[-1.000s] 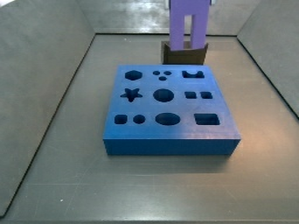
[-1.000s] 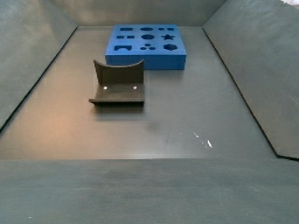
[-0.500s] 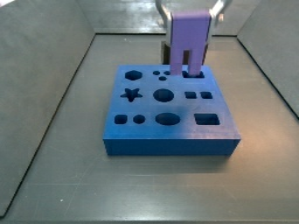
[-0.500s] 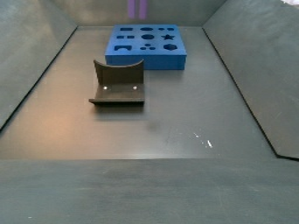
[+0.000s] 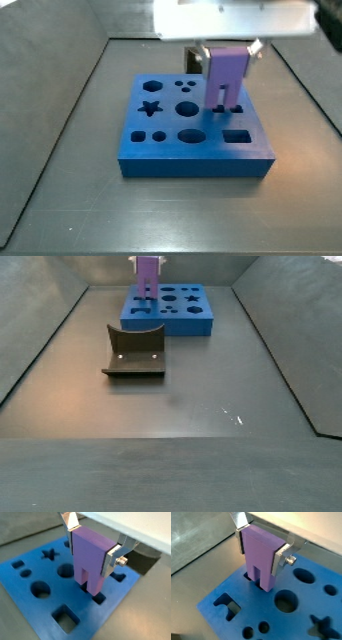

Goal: Insert the double-square object.

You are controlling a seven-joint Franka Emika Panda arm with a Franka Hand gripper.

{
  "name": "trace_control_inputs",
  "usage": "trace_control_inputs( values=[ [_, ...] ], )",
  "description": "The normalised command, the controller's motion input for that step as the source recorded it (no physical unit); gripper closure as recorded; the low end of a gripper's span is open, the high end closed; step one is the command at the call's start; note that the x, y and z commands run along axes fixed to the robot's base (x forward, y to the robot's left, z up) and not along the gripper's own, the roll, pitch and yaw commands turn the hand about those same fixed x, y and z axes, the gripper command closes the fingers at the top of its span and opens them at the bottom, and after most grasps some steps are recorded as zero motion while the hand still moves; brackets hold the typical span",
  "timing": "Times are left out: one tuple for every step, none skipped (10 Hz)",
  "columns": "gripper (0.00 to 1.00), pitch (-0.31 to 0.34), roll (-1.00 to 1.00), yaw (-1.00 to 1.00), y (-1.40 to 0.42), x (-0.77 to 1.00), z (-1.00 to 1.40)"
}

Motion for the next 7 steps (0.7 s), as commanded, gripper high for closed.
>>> trace_control_inputs(
  values=[
    [1.00,-0.027,0.09,0.01,0.00,0.37,-0.35],
    [1.00,-0.004,0.01,0.11,0.00,0.33,-0.36],
    [1.00,-0.040,0.00,0.04,0.00,0.05,-0.44],
    [1.00,-0.050,0.00,0.01,0.00,0.00,-0.62],
    [1.00,-0.089,-0.05,0.00,0.00,-0.05,-0.70],
    [1.00,-0.113,-0.04,0.00,0.00,-0.02,-0.56],
    [1.00,-0.121,-0.06,0.00,0.01,0.00,-0.09]
  ],
)
